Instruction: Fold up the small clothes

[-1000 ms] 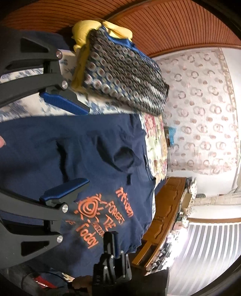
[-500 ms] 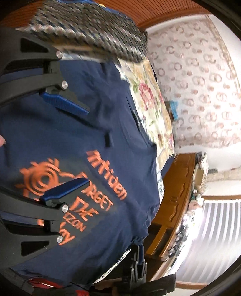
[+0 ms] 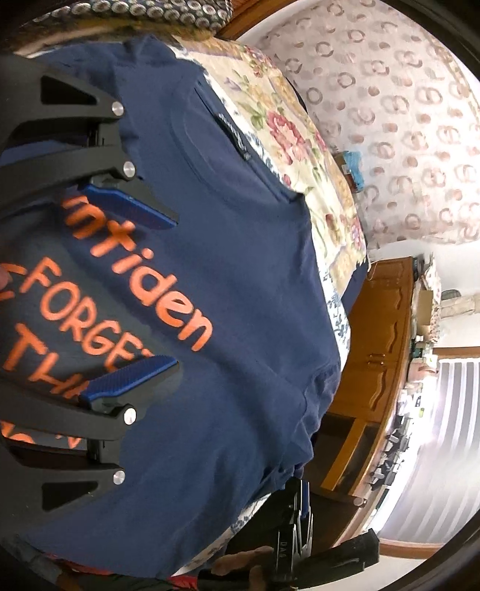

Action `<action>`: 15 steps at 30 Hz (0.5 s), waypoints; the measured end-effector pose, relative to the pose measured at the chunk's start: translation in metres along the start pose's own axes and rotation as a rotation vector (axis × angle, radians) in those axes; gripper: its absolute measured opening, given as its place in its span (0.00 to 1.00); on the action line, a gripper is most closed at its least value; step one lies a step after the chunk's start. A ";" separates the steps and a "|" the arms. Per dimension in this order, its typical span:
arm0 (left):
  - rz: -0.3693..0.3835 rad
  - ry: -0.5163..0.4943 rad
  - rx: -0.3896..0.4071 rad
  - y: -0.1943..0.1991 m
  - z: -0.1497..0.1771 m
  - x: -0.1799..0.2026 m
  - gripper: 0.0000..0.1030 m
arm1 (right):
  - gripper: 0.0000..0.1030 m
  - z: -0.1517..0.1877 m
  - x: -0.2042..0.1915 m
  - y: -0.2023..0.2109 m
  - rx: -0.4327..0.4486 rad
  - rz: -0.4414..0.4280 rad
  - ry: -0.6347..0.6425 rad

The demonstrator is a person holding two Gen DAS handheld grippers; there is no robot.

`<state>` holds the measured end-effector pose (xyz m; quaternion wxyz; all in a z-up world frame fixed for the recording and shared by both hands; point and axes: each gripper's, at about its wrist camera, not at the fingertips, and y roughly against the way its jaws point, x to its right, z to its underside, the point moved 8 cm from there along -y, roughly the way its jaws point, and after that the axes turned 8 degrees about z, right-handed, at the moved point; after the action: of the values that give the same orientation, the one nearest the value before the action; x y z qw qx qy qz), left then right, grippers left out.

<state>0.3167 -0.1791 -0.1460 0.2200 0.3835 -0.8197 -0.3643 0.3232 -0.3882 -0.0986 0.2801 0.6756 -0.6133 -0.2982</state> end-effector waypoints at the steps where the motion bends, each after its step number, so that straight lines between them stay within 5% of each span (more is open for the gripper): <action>1: 0.003 0.000 -0.004 -0.003 0.000 0.000 0.69 | 0.51 -0.001 0.002 -0.003 -0.006 -0.002 -0.005; 15: 0.046 0.022 -0.007 -0.017 0.005 -0.004 0.69 | 0.51 0.000 0.012 -0.026 -0.086 -0.086 -0.118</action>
<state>0.3239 -0.1808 -0.1625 0.2386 0.3676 -0.8245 -0.3580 0.3412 -0.3975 -0.1181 0.2591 0.6699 -0.5858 -0.3754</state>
